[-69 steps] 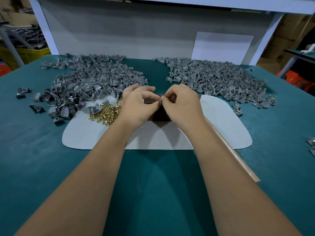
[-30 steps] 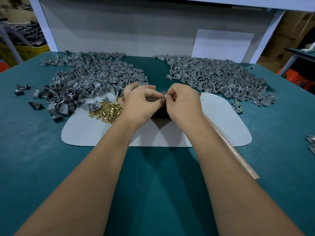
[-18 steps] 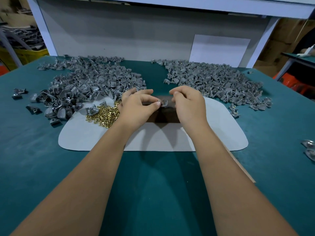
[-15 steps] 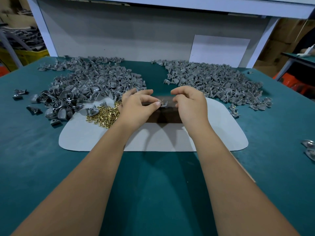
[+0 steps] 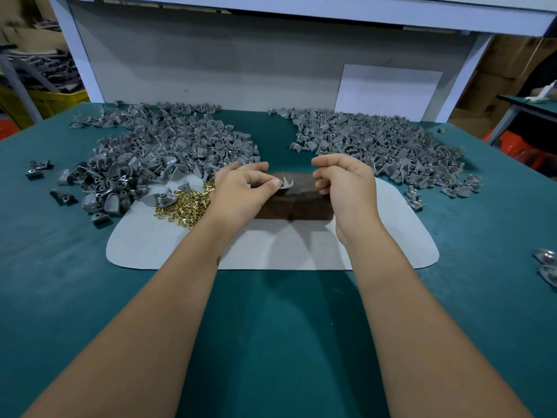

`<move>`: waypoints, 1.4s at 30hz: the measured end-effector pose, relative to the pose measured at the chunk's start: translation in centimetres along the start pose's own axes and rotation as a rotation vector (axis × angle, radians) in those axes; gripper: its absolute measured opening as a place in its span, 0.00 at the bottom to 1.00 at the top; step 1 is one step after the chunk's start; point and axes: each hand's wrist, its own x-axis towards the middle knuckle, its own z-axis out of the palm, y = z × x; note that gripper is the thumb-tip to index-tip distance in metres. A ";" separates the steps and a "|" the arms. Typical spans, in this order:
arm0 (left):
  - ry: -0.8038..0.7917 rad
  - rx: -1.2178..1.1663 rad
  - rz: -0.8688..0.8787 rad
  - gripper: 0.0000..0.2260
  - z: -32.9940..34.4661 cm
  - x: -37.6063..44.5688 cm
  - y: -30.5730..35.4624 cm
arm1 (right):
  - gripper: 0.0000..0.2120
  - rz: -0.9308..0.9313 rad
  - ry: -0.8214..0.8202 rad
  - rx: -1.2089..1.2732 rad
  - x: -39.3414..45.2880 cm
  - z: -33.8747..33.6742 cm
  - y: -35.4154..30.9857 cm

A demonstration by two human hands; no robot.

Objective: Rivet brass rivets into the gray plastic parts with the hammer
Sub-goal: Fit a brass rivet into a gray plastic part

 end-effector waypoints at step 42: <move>-0.029 -0.282 0.147 0.11 0.5 -0.1 -0.5 | 0.06 -0.318 -0.203 -0.502 0.0 0.7 1.2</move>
